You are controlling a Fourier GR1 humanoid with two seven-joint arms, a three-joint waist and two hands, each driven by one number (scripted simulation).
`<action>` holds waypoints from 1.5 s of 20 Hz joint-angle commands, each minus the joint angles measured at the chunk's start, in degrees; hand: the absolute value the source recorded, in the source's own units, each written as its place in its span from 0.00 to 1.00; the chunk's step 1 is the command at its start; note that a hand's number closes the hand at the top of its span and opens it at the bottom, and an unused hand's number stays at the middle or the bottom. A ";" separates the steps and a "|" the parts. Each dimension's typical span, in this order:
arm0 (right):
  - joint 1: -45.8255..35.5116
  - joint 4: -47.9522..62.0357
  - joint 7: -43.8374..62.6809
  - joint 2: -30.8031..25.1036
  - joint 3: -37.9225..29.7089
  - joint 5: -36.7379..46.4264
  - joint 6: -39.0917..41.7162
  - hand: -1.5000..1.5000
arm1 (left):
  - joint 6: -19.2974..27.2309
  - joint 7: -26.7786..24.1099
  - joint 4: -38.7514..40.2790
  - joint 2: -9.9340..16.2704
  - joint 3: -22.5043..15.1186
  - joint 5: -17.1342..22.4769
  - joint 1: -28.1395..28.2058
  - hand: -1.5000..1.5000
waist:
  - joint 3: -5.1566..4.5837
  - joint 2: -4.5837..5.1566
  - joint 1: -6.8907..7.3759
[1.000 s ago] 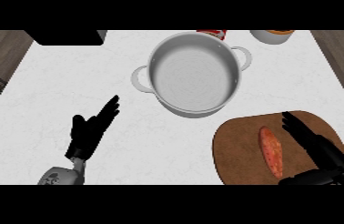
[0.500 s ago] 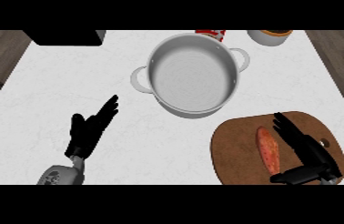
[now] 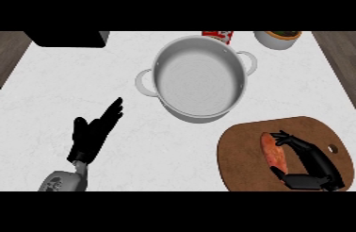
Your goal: Pick the sweet potato from the cutting board and place it in the pot
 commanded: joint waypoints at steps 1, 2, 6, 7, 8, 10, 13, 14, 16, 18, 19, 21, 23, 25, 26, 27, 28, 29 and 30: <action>0.19 6.34 -2.31 3.60 0.88 -1.25 2.55 1.00 | 1.57 2.44 -0.66 -1.33 -0.86 -1.09 -1.39 0.50 | 1.96 1.28 0.58; -1.91 5.21 -0.75 4.12 0.87 -1.63 2.30 1.00 | 0.43 0.58 1.12 -1.55 -0.98 -0.84 -0.78 0.50 | 1.89 1.28 0.53; -1.36 4.81 -7.81 3.49 -0.90 0.68 -1.24 1.00 | 1.04 2.30 -1.27 -1.06 0.49 -0.45 -0.90 0.50 | 1.87 1.12 0.32; 1.26 0.65 -7.79 3.86 -0.07 1.74 -2.95 1.00 | -0.65 2.18 -2.33 0.28 1.19 0.59 0.70 0.50 | 1.84 1.02 0.16; -6.68 9.39 -11.39 -0.01 -1.17 2.16 2.09 1.00 | -2.29 2.73 -1.53 0.98 1.46 1.56 -0.41 0.50 | 1.94 1.29 1.12; -15.61 11.03 -9.60 -5.39 -1.14 1.83 8.41 1.00 | -0.35 2.25 -0.79 -1.93 -1.39 -0.73 -2.51 0.50 | 2.11 1.99 3.47; -20.50 11.91 -13.11 -11.32 -0.52 2.66 15.68 1.00 | -2.33 1.92 -1.23 -1.03 -1.77 -0.27 -3.14 0.50 | 2.48 3.20 7.15; -23.30 13.48 -12.88 -12.02 -0.87 2.24 17.06 1.00 | -2.20 1.75 -1.35 -1.33 -2.21 -0.77 -4.18 0.50 | 2.47 3.41 7.53; -24.86 16.04 -17.08 -13.49 -0.11 3.32 18.80 1.00 | -2.27 1.08 -0.57 -1.74 -2.14 -0.49 -3.36 0.50 | 2.48 3.49 7.10; -28.48 18.29 -17.50 -13.54 -0.17 2.92 18.90 1.00 | -2.12 0.85 -0.18 -2.00 -2.48 -1.02 -4.03 0.50 | 2.49 3.70 7.44; -29.57 18.63 -18.56 -15.67 -0.08 3.34 19.79 1.00 | -2.15 2.01 -1.02 -1.79 -2.48 -0.82 -3.97 0.50 | 2.51 3.42 7.33; -31.54 20.51 -20.86 -16.25 1.05 5.65 17.20 1.00 | -2.36 1.34 0.15 -1.38 -1.83 -0.79 -4.24 0.50 | 2.43 3.54 6.89; -33.23 21.84 -23.34 -16.87 1.73 6.52 16.26 1.00 | -2.80 1.59 -0.82 -0.10 -0.82 -0.38 -4.42 0.50 | 2.43 3.26 6.82; -34.03 22.76 -27.25 -17.97 2.76 8.46 13.95 1.00 | -1.99 1.99 0.32 -1.07 -1.27 -0.96 -4.67 0.50 | 2.37 3.12 5.48; -35.64 23.19 -28.00 -19.02 3.16 8.79 14.40 1.00 | -1.33 2.21 0.40 -2.16 -1.38 -0.76 -4.81 0.50 | 2.29 2.92 5.09; -37.54 24.87 -27.90 -17.22 3.18 8.81 12.22 1.00 | -2.22 1.19 1.07 -1.51 -1.30 -0.79 -4.42 0.50 | 2.26 3.06 5.56; -38.45 24.48 -29.02 -18.34 3.94 9.45 12.59 1.00 | -1.86 -0.47 1.71 -1.89 -1.88 -1.51 -2.73 0.50 | 2.22 3.02 5.60; -37.93 24.90 -31.84 -18.56 3.85 9.92 10.43 1.00 | -2.34 0.54 1.21 -0.30 -0.85 -1.31 -3.72 0.50 | 2.29 3.01 5.38; -39.93 25.70 -31.70 -19.03 3.99 10.20 9.97 1.00 | -2.90 -0.52 1.79 -0.44 -0.43 -0.43 -2.32 0.50 | 2.20 2.93 5.52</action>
